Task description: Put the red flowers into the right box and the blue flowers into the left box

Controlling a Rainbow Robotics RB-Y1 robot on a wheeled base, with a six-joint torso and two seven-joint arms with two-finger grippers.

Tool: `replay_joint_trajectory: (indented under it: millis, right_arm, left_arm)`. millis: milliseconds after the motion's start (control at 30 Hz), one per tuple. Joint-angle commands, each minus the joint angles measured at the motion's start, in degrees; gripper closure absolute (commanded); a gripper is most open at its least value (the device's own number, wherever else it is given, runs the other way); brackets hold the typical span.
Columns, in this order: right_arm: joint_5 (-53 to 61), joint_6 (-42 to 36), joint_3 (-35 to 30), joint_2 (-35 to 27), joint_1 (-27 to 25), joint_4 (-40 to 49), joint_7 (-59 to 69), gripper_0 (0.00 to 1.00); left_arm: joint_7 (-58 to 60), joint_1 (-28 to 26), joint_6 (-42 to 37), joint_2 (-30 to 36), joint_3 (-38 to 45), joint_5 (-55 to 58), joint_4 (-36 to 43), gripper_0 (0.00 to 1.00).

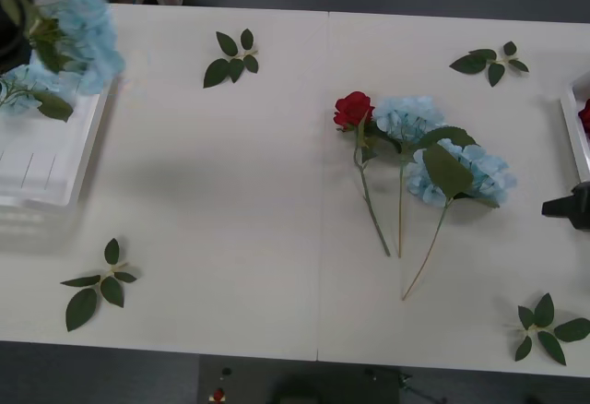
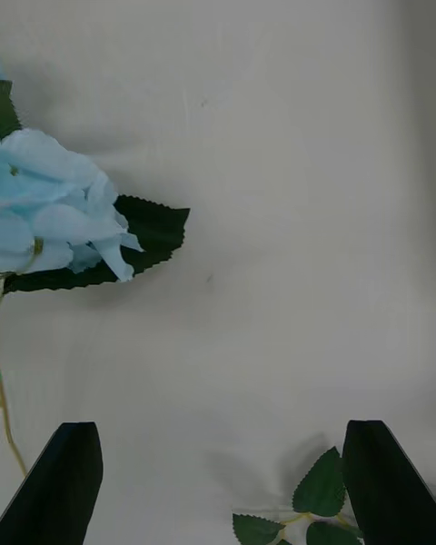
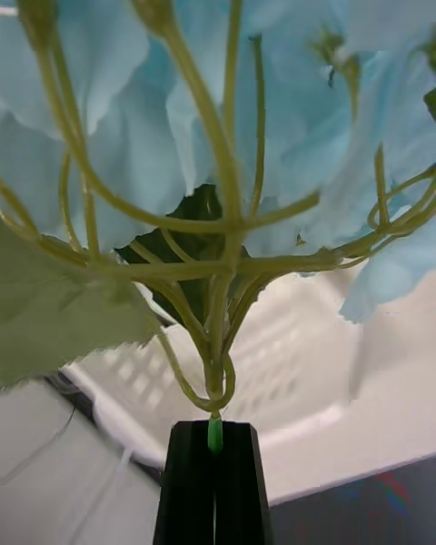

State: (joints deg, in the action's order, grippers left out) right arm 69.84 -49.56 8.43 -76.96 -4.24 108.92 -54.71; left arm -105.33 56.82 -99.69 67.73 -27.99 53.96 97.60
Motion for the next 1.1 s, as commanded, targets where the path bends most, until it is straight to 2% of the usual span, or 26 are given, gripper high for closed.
replay_joint_trajectory:
  millis: [33,133,233,267,300,333,400,433,467,500,667,833,933,967,1067,1100]
  right_arm:
    - [-4.8,-0.54,2.21,5.68,3.98,1.91,6.99,0.23]
    - [-8.76,-2.65,2.21,11.21,4.86,2.09,7.52,0.23]
    - [-12.71,-4.67,2.82,15.08,5.83,1.91,7.78,0.23]
    - [-14.38,-5.11,3.79,16.22,6.53,1.91,7.95,0.23]
    - [-16.4,-5.29,5.02,17.01,7.06,2.09,8.31,0.23]
    - [-17.54,-5.29,5.81,17.28,7.32,2.09,8.92,0.23]
    - [-21.85,-5.02,8.8,18.33,8.64,2.09,12.0,0.23]
    - [-22.82,-4.85,9.68,18.68,9.08,2.09,12.44,0.23]
    - [-24.4,-4.76,11.08,19.3,9.78,2.09,13.67,0.22]
    - [-26.25,-4.67,12.4,20.09,10.4,2.09,14.81,0.22]
    - [-29.59,-5.46,14.33,23.43,11.89,2.09,16.48,0.23]
    - [-31.26,-8.63,14.42,27.65,13.91,2.09,16.13,0.23]
    - [-32.84,-10.47,14.95,30.29,15.32,1.91,16.22,0.23]
    - [-33.1,-10.65,14.95,30.73,15.49,1.74,16.22,0.23]
    - [-33.63,-10.91,14.95,32.22,16.46,0.24,15.6,0.23]
    - [-33.89,-10.91,14.95,32.75,16.73,-0.55,15.25,0.24]
  left_arm:
    - [-6.64,1.01,1.08,2.4,-8.66,-7.99,-8.48,1.0]
    - [-8.04,1.01,6.0,4.16,-15.17,-13.09,-13.93,1.0]
    - [-8.04,1.01,12.07,5.13,-19.91,-13.36,-19.29,1.0]
    - [-8.04,1.1,15.32,5.22,-21.49,-13.36,-21.67,0.84]
    - [-8.04,1.01,18.75,5.22,-22.46,-13.62,-23.78,0.59]
    - [-8.13,1.1,20.59,5.22,-22.99,-13.71,-24.74,0.48]
    - [-8.48,1.1,26.57,5.22,-24.04,-13.53,-28.17,0.18]
    - [-8.57,1.1,27.45,5.22,-24.04,-13.27,-28.61,0.13]
    - [-8.84,1.01,28.59,5.22,-24.04,-12.39,-29.4,0.04]
    - [-9.1,1.27,29.12,5.57,-23.95,-11.33,-29.67,0.0]
    - [-12.44,3.38,29.73,7.59,-23.43,-2.81,-28.87,0.0]
    - [-22.81,3.82,26.31,9.43,-14.9,22.68,-26.15,0.0]
    - [-21.49,2.06,19.71,6.71,-9.8,39.82,-25.45,0.0]
    - [-20.17,1.36,19.19,5.74,-8.92,42.02,-25.45,0.0]
    - [-17.62,-3.12,20.77,1.0,-5.67,51.95,-25.27,0.0]
    - [-19.21,-5.06,23.49,-1.38,-4.88,54.14,-24.57,0.0]
